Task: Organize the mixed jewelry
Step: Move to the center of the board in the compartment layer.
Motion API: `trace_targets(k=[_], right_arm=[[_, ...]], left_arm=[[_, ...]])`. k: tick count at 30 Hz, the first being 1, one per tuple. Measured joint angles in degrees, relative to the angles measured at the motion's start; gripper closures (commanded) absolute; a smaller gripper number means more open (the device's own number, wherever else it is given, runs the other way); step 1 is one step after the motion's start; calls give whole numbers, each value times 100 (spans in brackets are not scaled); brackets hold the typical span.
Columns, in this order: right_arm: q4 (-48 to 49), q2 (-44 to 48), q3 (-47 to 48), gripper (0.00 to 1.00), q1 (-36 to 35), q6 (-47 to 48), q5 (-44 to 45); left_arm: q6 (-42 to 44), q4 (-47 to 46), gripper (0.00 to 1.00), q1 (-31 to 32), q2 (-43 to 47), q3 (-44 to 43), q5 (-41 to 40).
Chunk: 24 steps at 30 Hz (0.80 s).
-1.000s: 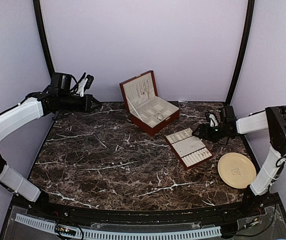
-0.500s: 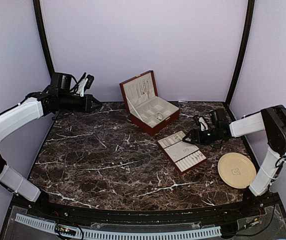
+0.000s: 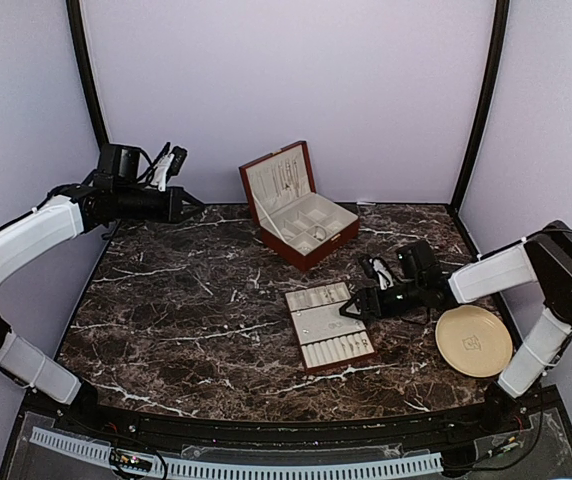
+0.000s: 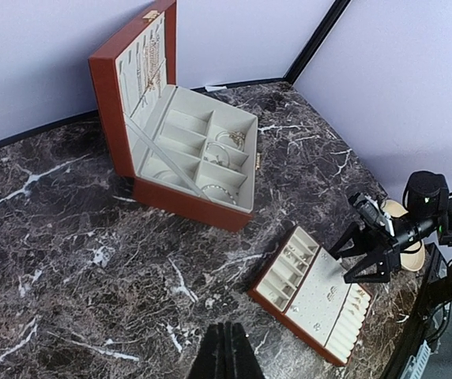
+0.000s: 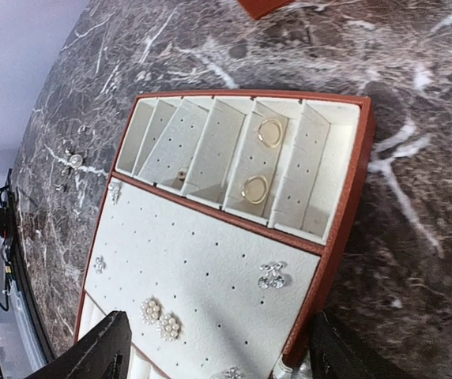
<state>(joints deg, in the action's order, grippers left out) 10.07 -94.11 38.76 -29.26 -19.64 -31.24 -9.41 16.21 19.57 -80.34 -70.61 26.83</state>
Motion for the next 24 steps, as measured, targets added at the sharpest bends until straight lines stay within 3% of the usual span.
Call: trace_targets(k=[5,12,18,24], right_arm=[[369,361,-286,19,-304,-501,192],[411,2022,-461,18,-302,-1010,763],[673,2970,-553,29,-564,-1259,737],[1239,3296,-595,38,-1414,-1456,728]], left_arm=[[-98,-352,100,155,90,260,350],[-719,-1397,100,833,507,1021,726],[-1766,-3053,100,1757,866,1786,546],[-3193,-4190,100,2430,492,2118,0]])
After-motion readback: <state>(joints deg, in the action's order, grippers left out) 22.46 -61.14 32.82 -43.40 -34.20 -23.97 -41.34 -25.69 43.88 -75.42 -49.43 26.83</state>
